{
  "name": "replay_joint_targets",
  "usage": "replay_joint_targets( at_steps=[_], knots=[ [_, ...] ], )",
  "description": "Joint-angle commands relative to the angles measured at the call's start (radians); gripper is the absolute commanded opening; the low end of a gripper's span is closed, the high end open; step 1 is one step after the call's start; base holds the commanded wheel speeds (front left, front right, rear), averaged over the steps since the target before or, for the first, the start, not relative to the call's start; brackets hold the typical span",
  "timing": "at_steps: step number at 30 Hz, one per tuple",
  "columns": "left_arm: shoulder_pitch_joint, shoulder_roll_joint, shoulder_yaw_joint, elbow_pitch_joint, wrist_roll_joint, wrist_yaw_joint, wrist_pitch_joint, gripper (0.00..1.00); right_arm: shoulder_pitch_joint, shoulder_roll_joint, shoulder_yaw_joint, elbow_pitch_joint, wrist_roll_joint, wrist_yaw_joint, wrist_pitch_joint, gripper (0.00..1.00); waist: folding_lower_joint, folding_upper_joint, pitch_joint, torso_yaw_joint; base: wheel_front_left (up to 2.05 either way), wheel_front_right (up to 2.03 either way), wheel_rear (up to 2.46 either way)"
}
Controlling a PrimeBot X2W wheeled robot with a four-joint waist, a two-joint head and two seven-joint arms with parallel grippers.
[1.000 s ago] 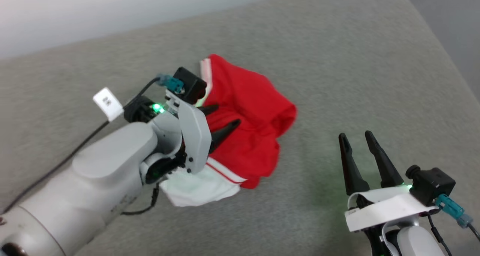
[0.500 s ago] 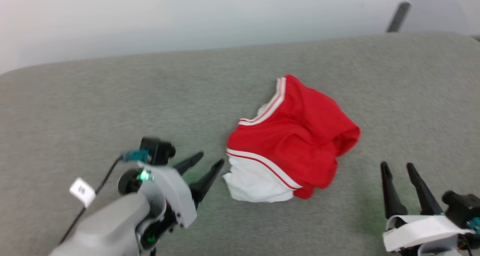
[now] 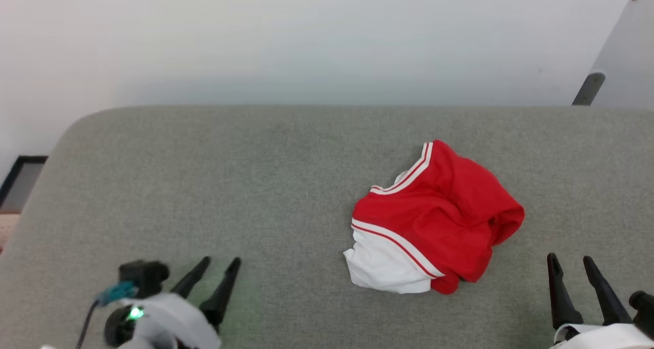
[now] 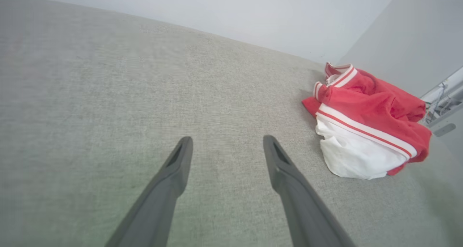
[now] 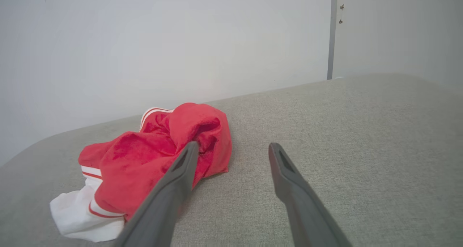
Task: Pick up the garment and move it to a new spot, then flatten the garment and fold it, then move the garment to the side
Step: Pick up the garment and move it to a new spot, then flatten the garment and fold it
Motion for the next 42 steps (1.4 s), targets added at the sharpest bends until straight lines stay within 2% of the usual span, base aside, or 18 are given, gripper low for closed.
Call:
replay_joint_targets(
  at_steps=[1,2,3,10,18,30,42],
  knots=[
    [0.058,0.0,0.074,-0.036,0.054,0.017,0.0,1.0,0.021,-0.001,-0.005,-0.01,-0.009,0.0,0.004,1.0,0.0,-0.0001,-0.029,-0.002,0.0,0.0,0.0],
    [0.09,-0.004,0.123,-0.056,0.084,0.026,0.0,1.0,0.026,-0.001,-0.007,-0.016,-0.012,0.0,0.006,1.0,0.0,-0.0001,-0.033,-0.007,0.0,0.0,0.0],
    [0.09,-0.004,0.123,-0.056,0.084,0.026,0.0,1.0,0.026,-0.001,-0.007,-0.016,-0.012,0.0,0.006,1.0,0.0,-0.0001,-0.033,-0.007,0.0,0.0,0.0],
    [0.269,-0.048,0.405,-0.2,0.339,0.071,0.0,1.0,0.042,-0.001,-0.022,-0.074,-0.033,0.0,0.021,1.0,0.0,-0.0001,-0.045,-0.046,0.0,0.0,0.0],
    [0.389,-0.129,0.622,-0.334,0.575,0.061,0.0,1.0,0.022,0.01,-0.028,-0.158,-0.059,0.0,0.025,1.0,0.0,-0.0001,-0.047,-0.081,0.0,0.0,0.0],
    [0.452,-0.239,0.746,-0.323,0.703,-0.006,0.0,1.0,0.032,0.035,-0.042,-0.159,-0.092,0.0,0.01,1.0,0.0,-0.0001,-0.032,-0.082,0.0,0.0,0.0],
    [0.417,-0.276,0.769,-0.327,0.719,-0.043,0.0,1.0,0.022,0.044,-0.03,-0.15,-0.09,0.0,0.008,1.0,0.0,-0.0001,-0.029,-0.08,0.0,0.0,0.0]
  ],
)
